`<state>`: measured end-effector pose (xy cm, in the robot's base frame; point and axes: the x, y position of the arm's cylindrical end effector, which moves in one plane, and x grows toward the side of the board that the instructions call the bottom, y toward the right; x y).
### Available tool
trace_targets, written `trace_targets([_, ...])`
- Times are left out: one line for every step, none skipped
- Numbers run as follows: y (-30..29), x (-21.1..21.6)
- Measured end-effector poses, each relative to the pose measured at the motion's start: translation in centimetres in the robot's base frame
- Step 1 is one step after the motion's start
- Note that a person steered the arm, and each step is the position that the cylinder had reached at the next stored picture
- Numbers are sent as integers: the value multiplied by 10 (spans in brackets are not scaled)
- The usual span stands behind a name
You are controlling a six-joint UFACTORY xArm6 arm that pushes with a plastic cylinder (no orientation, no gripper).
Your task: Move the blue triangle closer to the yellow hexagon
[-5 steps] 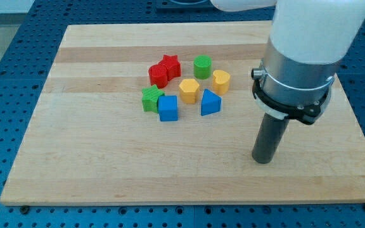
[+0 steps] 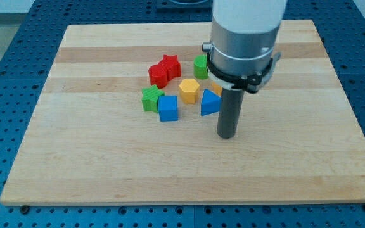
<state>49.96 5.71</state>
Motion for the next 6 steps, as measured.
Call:
trace_targets([-12, -17])
trace_targets([-19, -19])
trace_targets([-19, -21])
trace_targets([-24, -31])
trace_targets([-34, -39])
trace_targets([-39, -39])
